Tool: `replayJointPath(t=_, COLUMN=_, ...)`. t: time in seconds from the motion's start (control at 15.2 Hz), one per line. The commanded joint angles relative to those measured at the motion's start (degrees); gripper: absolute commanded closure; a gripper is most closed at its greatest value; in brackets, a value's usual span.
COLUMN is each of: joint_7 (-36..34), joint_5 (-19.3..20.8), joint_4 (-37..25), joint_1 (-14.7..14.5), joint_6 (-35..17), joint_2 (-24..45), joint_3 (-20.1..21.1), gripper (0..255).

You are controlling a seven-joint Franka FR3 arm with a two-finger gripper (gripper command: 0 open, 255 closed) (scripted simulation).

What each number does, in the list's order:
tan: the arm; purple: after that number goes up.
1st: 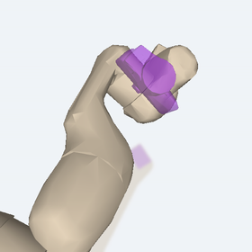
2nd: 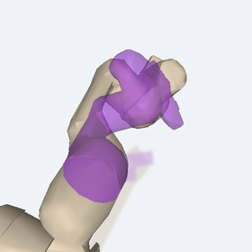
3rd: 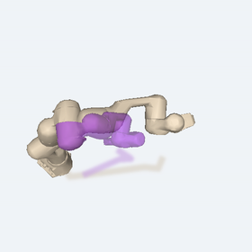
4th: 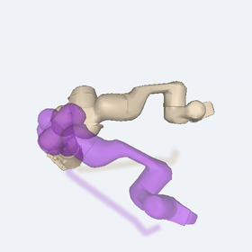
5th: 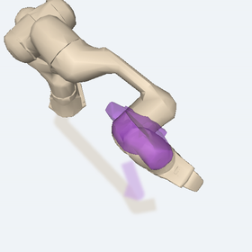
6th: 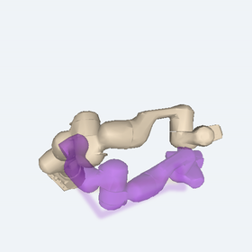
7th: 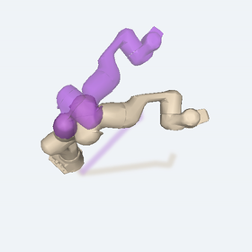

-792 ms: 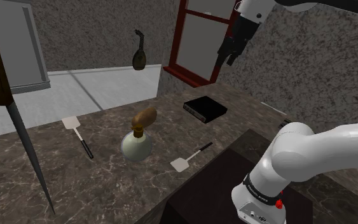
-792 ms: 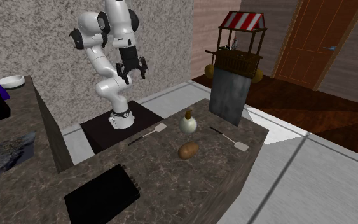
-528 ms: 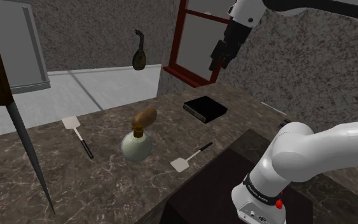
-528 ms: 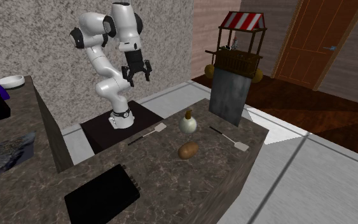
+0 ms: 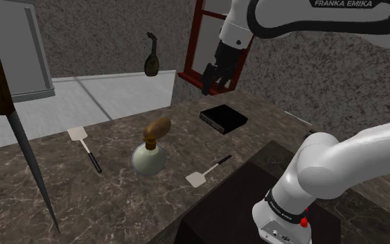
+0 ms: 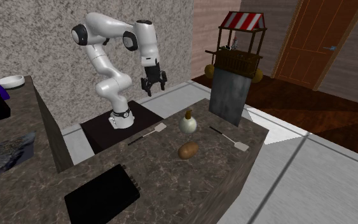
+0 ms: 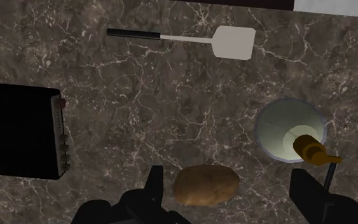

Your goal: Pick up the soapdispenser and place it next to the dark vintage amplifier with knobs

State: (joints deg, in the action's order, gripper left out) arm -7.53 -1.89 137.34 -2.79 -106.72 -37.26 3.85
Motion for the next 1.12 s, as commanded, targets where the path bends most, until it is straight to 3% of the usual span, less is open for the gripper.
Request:
replayJointPath(t=0.0, joint_7=-1.8, joint_5=-0.9, joint_4=0.4, joint_1=-0.7, joint_6=-2.9, joint_2=3.0, joint_3=1.7, gripper=0)
replayJointPath(t=0.59, joint_7=-9.2, joint_5=-2.9, joint_4=-1.4, joint_1=-3.1, joint_6=-13.6, joint_2=17.9, joint_3=8.2, gripper=0)
replayJointPath(t=1.06, joint_7=-15.5, joint_5=-1.7, joint_4=-6.6, joint_1=-4.7, joint_6=-20.5, joint_2=31.6, joint_3=12.6, gripper=0)
